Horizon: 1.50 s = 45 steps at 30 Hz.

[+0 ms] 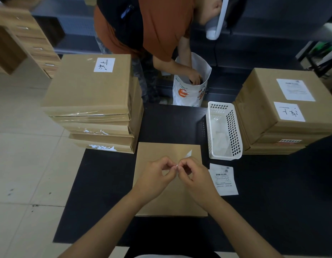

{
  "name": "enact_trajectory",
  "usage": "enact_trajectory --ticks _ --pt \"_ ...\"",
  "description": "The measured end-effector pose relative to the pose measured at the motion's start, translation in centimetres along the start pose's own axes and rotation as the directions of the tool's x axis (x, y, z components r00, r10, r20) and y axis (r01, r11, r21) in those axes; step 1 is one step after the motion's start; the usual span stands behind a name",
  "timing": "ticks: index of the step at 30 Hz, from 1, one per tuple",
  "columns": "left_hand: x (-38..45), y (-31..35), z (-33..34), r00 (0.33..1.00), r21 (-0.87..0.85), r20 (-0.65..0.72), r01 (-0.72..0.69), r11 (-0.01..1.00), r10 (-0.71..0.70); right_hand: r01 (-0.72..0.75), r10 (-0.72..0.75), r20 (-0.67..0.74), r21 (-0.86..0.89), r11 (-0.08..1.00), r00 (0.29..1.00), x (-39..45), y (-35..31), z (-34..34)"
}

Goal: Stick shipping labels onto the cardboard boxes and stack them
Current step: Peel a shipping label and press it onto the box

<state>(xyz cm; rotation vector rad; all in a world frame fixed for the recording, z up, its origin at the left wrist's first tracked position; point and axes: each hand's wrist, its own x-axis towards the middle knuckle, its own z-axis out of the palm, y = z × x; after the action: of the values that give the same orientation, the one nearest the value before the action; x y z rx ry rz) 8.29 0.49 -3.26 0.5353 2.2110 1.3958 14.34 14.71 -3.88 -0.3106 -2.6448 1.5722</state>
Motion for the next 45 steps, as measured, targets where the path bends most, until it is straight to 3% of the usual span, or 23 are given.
enact_trajectory --ticks 4,14,30,38,45 --pt "0.02 0.02 0.22 0.999 -0.07 0.005 0.04 0.997 -0.04 0.033 -0.033 0.013 -0.019 0.999 0.999 -0.03 0.1 -0.06" --pt "0.39 -0.03 0.31 0.999 -0.077 -0.026 0.032 0.997 -0.034 -0.12 0.138 -0.053 0.252 0.96 0.989 0.15 0.17 0.06" --pt "0.75 -0.85 0.77 0.992 0.138 -0.023 -0.118 0.983 0.122 -0.192 0.224 -0.091 0.271 0.943 0.97 0.36 0.05 0.35" --pt "0.79 -0.77 0.76 0.994 0.138 -0.012 -0.11 0.984 0.112 -0.201 0.233 -0.087 0.278 0.939 0.969 0.5 0.49 0.74" --pt "0.72 -0.66 0.55 0.99 0.19 0.011 -0.138 0.972 0.138 -0.195 0.21 -0.068 0.184 0.963 0.975 0.48 0.85 0.91"
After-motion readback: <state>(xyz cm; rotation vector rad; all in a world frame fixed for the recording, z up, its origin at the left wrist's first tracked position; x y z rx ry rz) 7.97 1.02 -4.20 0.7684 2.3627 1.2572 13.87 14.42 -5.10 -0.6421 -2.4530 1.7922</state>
